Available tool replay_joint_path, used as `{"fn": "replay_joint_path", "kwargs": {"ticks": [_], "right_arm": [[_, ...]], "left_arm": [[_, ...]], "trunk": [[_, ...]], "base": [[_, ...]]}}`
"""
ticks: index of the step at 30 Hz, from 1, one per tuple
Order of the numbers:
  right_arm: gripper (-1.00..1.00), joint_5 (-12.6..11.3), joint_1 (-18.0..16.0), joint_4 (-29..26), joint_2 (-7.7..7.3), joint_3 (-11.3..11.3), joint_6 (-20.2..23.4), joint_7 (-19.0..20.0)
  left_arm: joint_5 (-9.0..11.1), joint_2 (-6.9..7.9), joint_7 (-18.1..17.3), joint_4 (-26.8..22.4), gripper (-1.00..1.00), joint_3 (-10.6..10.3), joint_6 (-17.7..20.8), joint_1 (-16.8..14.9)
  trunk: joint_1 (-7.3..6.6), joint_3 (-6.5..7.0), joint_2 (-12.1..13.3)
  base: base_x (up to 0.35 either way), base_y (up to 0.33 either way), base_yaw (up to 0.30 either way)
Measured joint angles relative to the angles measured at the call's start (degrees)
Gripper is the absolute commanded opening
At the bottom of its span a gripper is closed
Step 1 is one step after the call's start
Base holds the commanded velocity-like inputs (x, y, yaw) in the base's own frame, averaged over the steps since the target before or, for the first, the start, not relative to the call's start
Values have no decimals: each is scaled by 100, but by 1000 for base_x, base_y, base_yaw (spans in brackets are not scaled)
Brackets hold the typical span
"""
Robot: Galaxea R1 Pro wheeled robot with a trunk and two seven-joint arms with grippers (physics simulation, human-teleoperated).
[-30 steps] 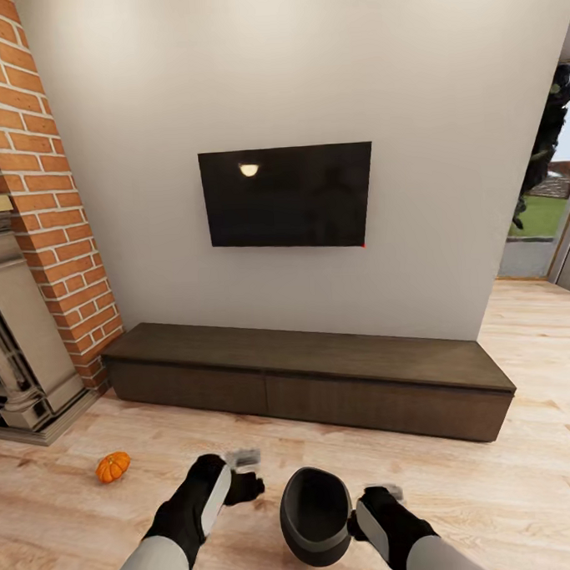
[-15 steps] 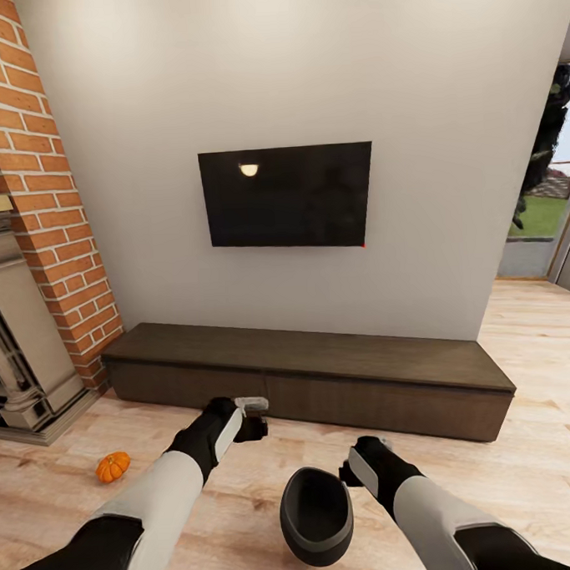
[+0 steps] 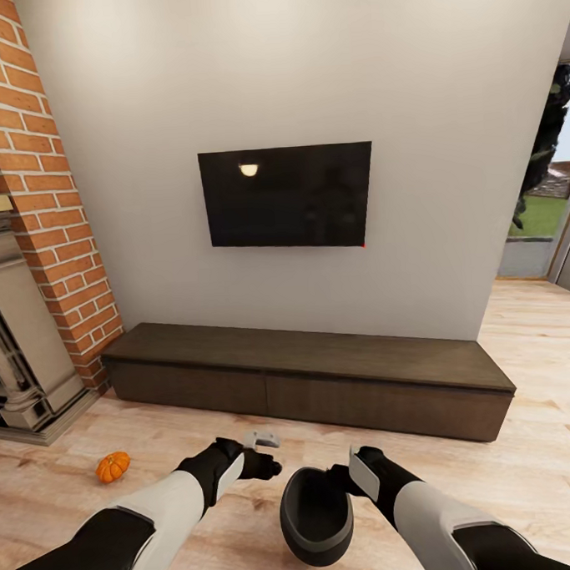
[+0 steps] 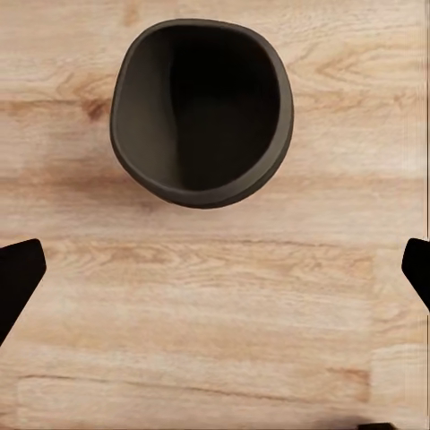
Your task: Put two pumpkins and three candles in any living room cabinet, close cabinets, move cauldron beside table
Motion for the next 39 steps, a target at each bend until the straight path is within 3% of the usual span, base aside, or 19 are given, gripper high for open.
{"fn": "replay_joint_path", "kwargs": {"ticks": [6,12,21,39], "right_arm": [[100,-6,0,243,0,12,-423,-101],[100,64,0,344,0,55,-510,-555],[100,507,0,355,0,40,-198,-685],[100,546,0,355,0,34,-235,-482]], "left_arm": [[-34,0,-235,98,100,-8,-287,0],[-65,0,-234,129,100,-17,-387,-1],[-10,0,-192,149,100,-23,-411,-1],[-31,0,-189,300,100,-12,-420,-1]], "trunk": [[0,0,0],[0,0,0],[197,-161,-360],[593,-484,-1082]], "base": [[0,0,0],[0,0,0],[0,0,0],[0,0,0]]}}
